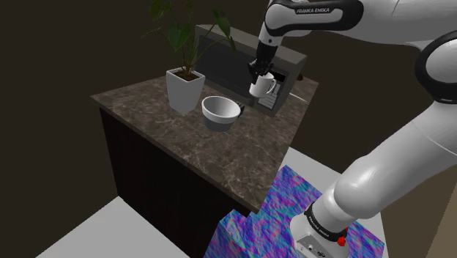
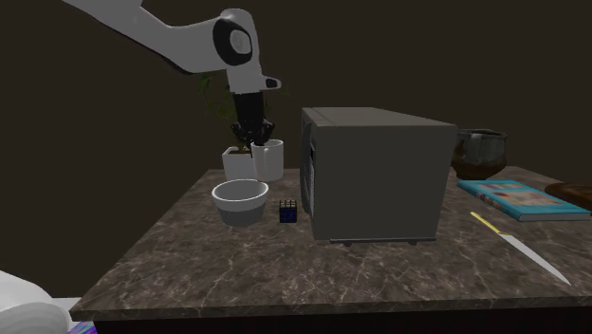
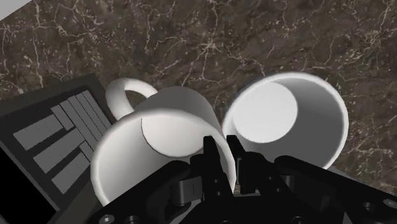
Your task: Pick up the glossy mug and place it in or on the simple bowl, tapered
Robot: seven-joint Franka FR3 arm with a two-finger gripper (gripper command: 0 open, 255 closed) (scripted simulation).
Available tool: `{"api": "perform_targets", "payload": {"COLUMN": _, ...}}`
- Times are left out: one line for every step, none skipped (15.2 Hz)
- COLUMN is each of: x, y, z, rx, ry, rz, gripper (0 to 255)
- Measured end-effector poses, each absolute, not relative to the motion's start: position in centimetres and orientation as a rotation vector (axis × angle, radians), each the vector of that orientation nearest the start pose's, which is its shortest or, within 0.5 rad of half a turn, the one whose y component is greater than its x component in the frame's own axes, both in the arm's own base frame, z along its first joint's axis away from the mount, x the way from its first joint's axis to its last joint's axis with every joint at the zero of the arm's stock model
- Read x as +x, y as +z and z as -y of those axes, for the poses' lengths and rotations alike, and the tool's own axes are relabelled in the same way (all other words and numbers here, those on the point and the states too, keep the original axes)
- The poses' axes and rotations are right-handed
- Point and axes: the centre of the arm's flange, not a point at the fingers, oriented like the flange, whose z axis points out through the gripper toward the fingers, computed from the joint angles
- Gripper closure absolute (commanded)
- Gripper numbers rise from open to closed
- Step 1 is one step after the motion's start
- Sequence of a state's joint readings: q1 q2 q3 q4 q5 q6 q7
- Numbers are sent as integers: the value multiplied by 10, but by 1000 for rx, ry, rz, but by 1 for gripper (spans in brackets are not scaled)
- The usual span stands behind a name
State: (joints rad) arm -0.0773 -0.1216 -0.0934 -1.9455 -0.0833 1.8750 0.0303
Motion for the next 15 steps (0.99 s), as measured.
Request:
{"api": "perform_targets", "payload": {"x": 527, "y": 539, "z": 84, "rx": -3201, "ry": -73, "rz": -284, "gripper": 255}}
{"api": "perform_targets", "payload": {"x": 533, "y": 541, "z": 71, "rx": -3201, "ry": -74, "rz": -284, "gripper": 255}}
{"api": "perform_targets", "payload": {"x": 539, "y": 543, "z": 61, "rx": -3201, "ry": -74, "rz": -285, "gripper": 255}}
{"api": "perform_targets", "payload": {"x": 545, "y": 544, "z": 50, "rx": -3201, "ry": -74, "rz": -285, "gripper": 255}}
{"api": "perform_targets", "payload": {"x": 550, "y": 543, "z": 39, "rx": -3201, "ry": -73, "rz": -285, "gripper": 255}}
{"api": "perform_targets", "payload": {"x": 557, "y": 544, "z": 28, "rx": -3201, "ry": -73, "rz": -285, "gripper": 255}}
{"api": "perform_targets", "payload": {"x": 562, "y": 547, "z": 18, "rx": -3201, "ry": -73, "rz": -286, "gripper": 255}}
{"api": "perform_targets", "payload": {"x": 569, "y": 551, "z": 2, "rx": -3201, "ry": -74, "rz": -284, "gripper": 255}}
{"api": "perform_targets", "payload": {"x": 577, "y": 552, "z": -10, "rx": -3200, "ry": -74, "rz": -285, "gripper": 255}}
{"api": "perform_targets", "payload": {"x": 583, "y": 551, "z": -19, "rx": -3200, "ry": -74, "rz": -285, "gripper": 255}}
{"api": "perform_targets", "payload": {"x": 586, "y": 549, "z": -25, "rx": -3200, "ry": -73, "rz": -285, "gripper": 255}}
{"api": "perform_targets", "payload": {"x": 587, "y": 547, "z": -29, "rx": -3200, "ry": -73, "rz": -286, "gripper": 255}}
{"api": "perform_targets", "payload": {"x": 588, "y": 542, "z": -30, "rx": -3200, "ry": -73, "rz": -286, "gripper": 255}}
{"api": "perform_targets", "payload": {"x": 588, "y": 538, "z": -32, "rx": -3200, "ry": -73, "rz": -287, "gripper": 255}}
{"api": "perform_targets", "payload": {"x": 588, "y": 533, "z": -32, "rx": -3200, "ry": -73, "rz": -286, "gripper": 255}}
